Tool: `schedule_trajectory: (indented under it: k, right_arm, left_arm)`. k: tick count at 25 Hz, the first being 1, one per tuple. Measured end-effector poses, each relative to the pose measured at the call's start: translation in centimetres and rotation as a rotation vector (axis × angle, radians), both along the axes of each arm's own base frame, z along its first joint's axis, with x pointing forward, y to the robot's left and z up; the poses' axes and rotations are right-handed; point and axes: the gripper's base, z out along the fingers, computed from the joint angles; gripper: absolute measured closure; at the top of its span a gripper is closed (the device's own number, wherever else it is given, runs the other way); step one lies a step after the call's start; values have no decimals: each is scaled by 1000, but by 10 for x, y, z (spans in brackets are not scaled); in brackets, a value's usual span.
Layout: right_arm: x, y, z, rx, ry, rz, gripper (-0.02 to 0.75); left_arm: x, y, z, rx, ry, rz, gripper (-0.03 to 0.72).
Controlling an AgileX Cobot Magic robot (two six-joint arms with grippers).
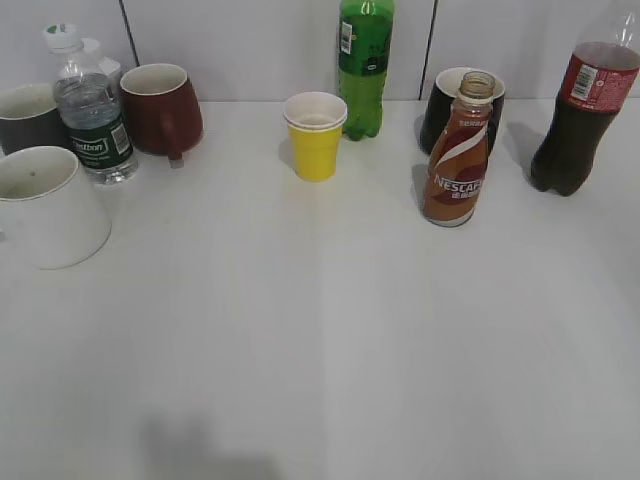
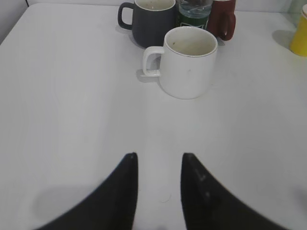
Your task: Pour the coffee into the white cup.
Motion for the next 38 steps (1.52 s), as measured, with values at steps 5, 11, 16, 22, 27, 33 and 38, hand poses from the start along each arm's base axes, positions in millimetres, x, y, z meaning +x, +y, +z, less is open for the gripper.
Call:
schedule_trajectory:
  k: [5, 11, 16, 22, 27, 33, 38]
  right_arm:
    - [0, 0, 0, 0, 0, 0, 150]
    - [0, 0, 0, 0, 0, 0, 150]
    - [0, 0, 0, 0, 0, 0, 150]
    - [0, 0, 0, 0, 0, 0, 150]
    - [0, 0, 0, 0, 0, 0, 150]
    - [0, 0, 0, 0, 0, 0, 150]
    - [0, 0, 0, 0, 0, 0, 150]
  left_arm:
    - [0, 0, 0, 0, 0, 0, 452]
    - [0, 1, 0, 8, -1, 5, 452]
    - [0, 3, 0, 34, -4, 24, 452]
    - [5, 10, 3, 114, -6, 75, 441]
    - [25, 10, 14, 157, -33, 75, 439]
    - [68, 4, 27, 174, -76, 28, 438]
    - [109, -5, 3, 146, -86, -36, 438]
